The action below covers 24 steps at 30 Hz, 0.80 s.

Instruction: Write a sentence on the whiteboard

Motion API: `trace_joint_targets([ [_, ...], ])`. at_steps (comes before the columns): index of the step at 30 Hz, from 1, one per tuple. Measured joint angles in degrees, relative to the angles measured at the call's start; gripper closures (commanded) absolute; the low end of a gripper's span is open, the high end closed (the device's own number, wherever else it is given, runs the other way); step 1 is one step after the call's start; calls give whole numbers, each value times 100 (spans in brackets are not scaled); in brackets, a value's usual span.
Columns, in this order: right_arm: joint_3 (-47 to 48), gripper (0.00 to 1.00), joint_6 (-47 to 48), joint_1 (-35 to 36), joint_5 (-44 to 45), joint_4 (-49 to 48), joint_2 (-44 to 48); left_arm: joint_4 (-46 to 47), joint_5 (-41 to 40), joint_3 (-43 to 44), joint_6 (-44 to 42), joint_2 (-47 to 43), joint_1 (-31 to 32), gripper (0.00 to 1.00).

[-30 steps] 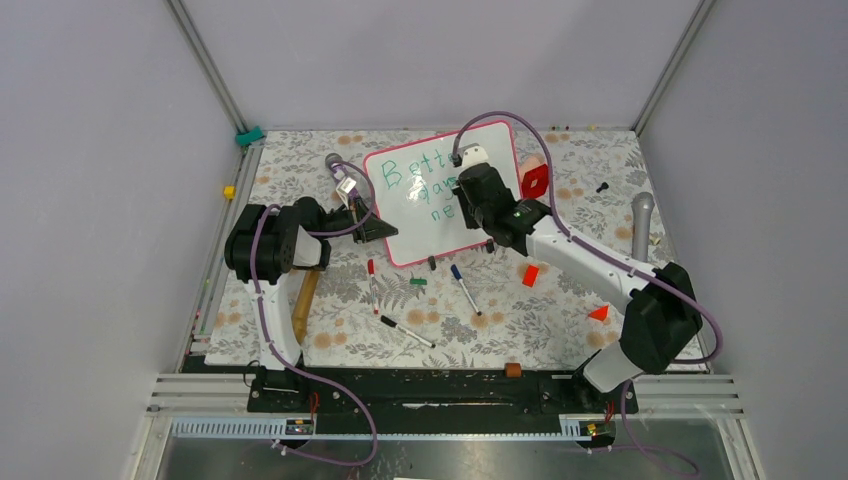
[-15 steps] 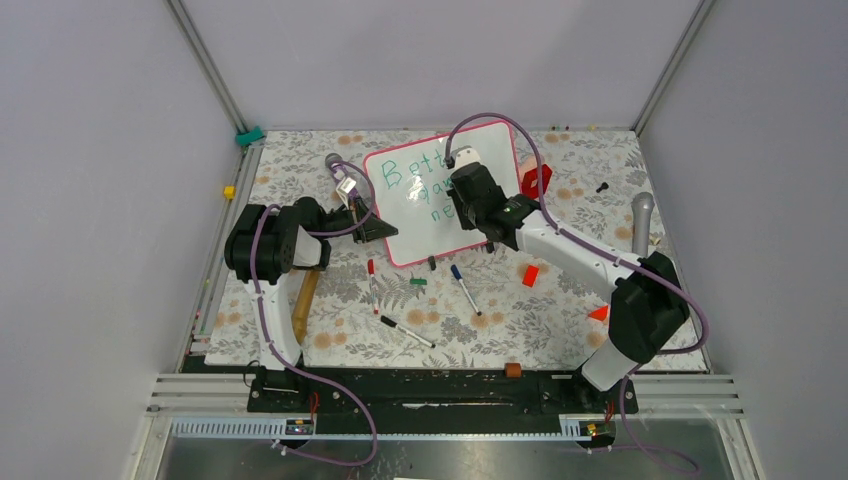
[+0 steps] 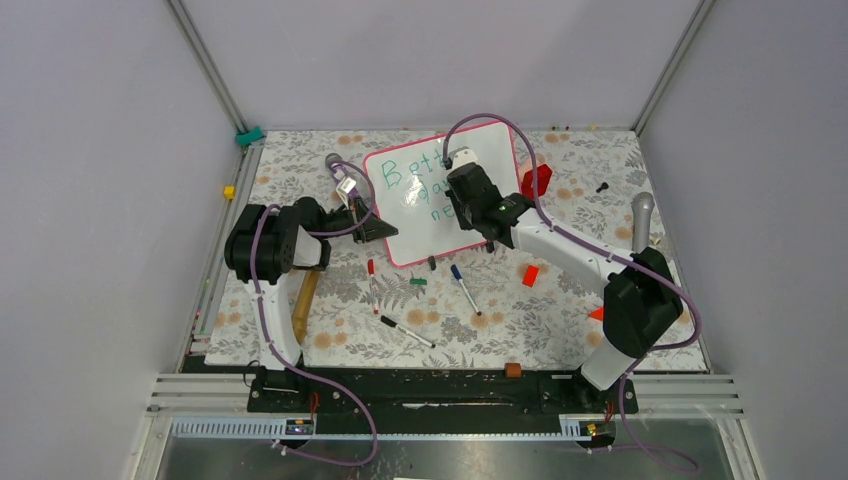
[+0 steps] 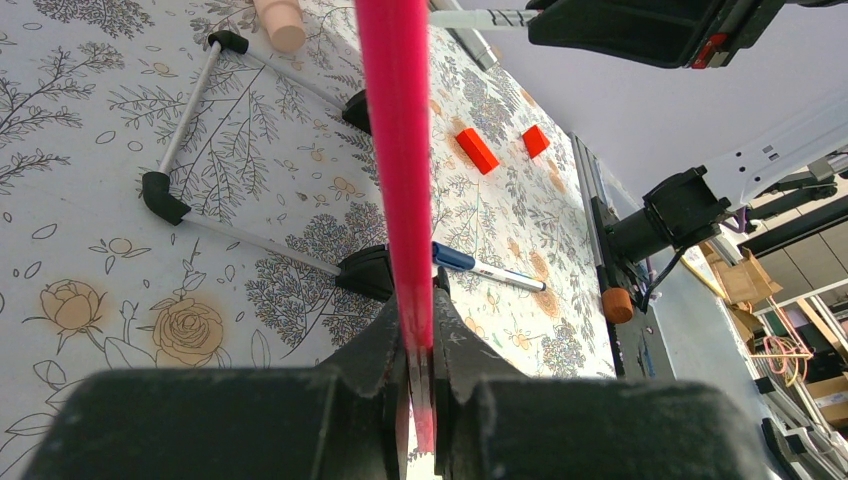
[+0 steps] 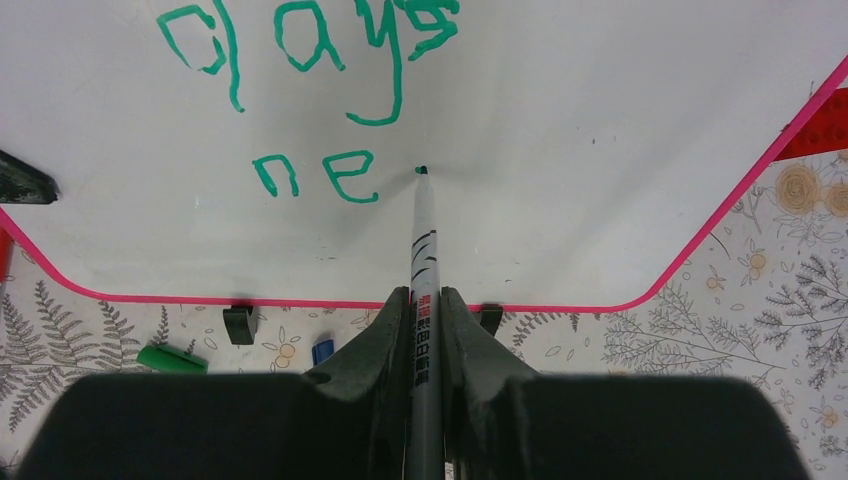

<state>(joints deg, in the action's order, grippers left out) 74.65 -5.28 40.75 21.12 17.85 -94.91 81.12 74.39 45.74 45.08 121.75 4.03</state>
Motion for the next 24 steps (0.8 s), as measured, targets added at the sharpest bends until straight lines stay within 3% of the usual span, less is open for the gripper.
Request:
trace_joint_targets([
  [24,48,100,39,0,-177,-42,-11,2,0,0,-2,0,2,100],
])
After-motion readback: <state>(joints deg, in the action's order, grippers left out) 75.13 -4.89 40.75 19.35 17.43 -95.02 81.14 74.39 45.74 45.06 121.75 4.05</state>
